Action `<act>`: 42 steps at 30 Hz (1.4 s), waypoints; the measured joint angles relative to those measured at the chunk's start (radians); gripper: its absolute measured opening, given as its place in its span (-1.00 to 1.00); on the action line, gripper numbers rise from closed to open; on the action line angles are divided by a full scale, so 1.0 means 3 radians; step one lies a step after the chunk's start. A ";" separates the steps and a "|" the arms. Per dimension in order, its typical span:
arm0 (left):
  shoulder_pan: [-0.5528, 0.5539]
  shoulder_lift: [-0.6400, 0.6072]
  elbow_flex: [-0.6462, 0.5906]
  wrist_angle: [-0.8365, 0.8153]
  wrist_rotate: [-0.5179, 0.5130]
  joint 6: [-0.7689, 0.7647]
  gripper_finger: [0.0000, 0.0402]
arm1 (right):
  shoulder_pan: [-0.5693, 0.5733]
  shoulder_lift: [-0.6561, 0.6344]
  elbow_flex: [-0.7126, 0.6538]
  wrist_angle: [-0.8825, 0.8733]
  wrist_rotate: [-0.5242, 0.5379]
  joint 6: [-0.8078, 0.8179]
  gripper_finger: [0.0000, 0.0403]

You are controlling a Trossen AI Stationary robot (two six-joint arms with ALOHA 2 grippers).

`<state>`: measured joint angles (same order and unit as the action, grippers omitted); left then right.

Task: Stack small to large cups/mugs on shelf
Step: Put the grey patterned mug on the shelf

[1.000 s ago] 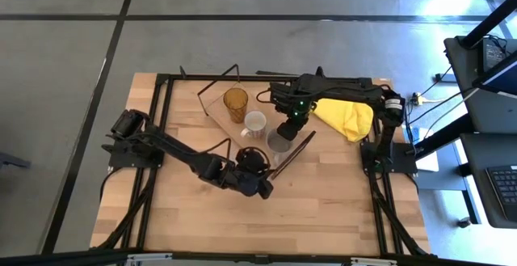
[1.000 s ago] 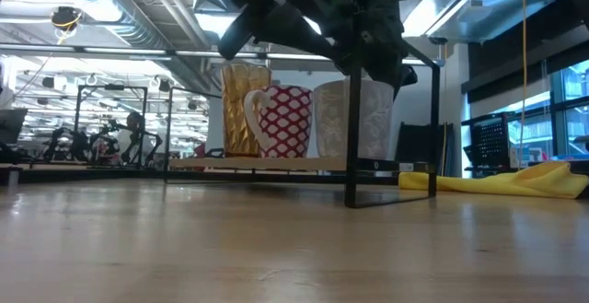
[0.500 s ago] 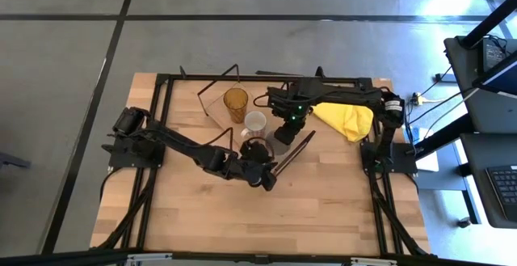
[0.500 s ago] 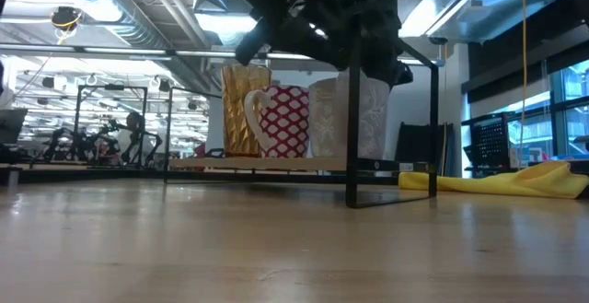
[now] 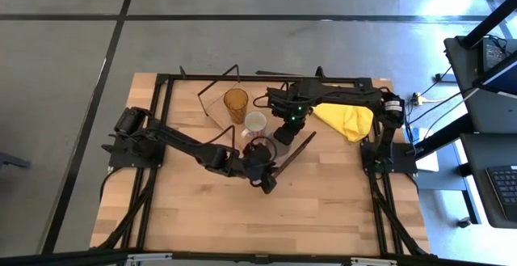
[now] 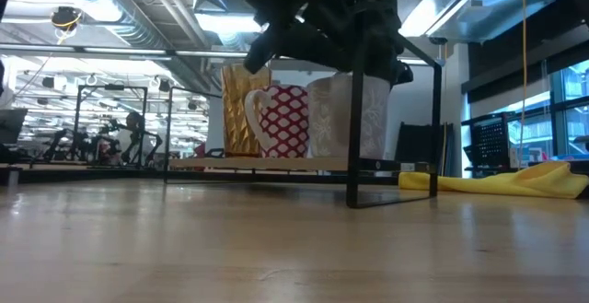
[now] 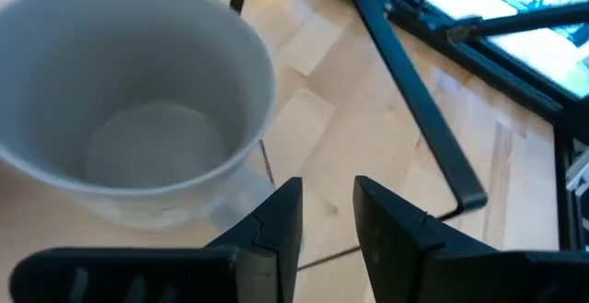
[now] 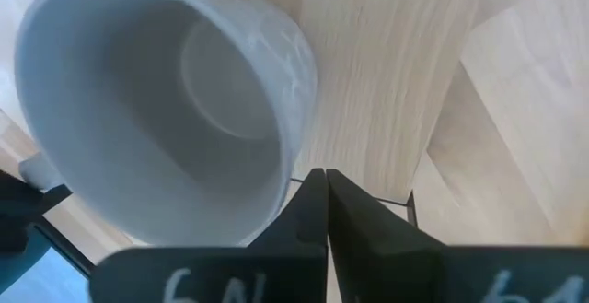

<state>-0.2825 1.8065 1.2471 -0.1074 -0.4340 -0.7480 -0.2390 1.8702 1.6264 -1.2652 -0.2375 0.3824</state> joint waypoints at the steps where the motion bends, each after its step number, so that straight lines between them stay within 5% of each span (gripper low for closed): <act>1: 0.0000 -0.0002 0.0002 -0.0036 0.0037 -0.0002 -0.52 | -0.0001 0.0000 0.0000 0.0000 0.0002 0.0000 -0.99; 25: -0.0038 0.0032 -0.0004 -0.0269 0.0087 -0.0002 -0.52 | -0.0028 0.0001 0.0000 -0.0039 0.0171 -0.0004 -0.99; 36: -0.0310 -0.0537 0.0035 -0.0305 -0.0261 0.0335 -0.52 | -0.0133 -0.0044 0.0016 0.0075 0.0589 -0.0243 -0.87; 42: -0.0365 -0.0892 0.0035 -0.0754 -0.0383 0.0411 -0.52 | -0.0134 -0.0153 0.0430 0.0179 0.0882 -0.0508 -0.81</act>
<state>-0.3920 1.5388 1.2575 -0.3335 -0.5489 -0.6246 -0.2790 1.8243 1.7555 -1.2114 0.0272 0.2301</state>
